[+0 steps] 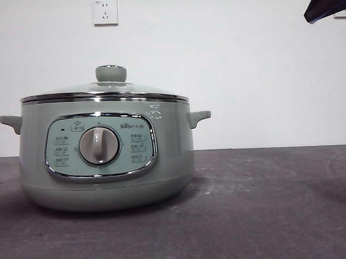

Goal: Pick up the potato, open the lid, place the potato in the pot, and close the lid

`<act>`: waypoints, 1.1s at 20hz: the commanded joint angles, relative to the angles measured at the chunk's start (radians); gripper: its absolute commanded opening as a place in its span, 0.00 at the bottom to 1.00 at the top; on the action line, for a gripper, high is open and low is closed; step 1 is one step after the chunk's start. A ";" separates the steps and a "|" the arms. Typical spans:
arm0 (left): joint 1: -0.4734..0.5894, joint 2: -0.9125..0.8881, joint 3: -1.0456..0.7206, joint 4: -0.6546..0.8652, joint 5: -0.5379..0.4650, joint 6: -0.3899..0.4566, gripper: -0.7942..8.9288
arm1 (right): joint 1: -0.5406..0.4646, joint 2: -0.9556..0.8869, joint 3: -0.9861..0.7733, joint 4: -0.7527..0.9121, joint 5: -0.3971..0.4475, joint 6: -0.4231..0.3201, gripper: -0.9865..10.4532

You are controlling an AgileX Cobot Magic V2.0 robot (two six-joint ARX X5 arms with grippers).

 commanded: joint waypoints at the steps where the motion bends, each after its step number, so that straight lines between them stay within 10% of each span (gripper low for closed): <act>1: 0.092 -0.038 -0.079 0.099 0.036 0.043 0.08 | 0.001 -0.002 -0.006 0.006 0.002 0.010 0.09; 10: 0.383 -0.330 -0.492 0.315 0.199 0.040 0.08 | 0.001 -0.002 -0.006 0.006 0.002 0.010 0.09; 22: 0.424 -0.409 -0.634 0.253 0.194 0.015 0.08 | 0.001 -0.002 -0.006 0.006 0.002 0.010 0.09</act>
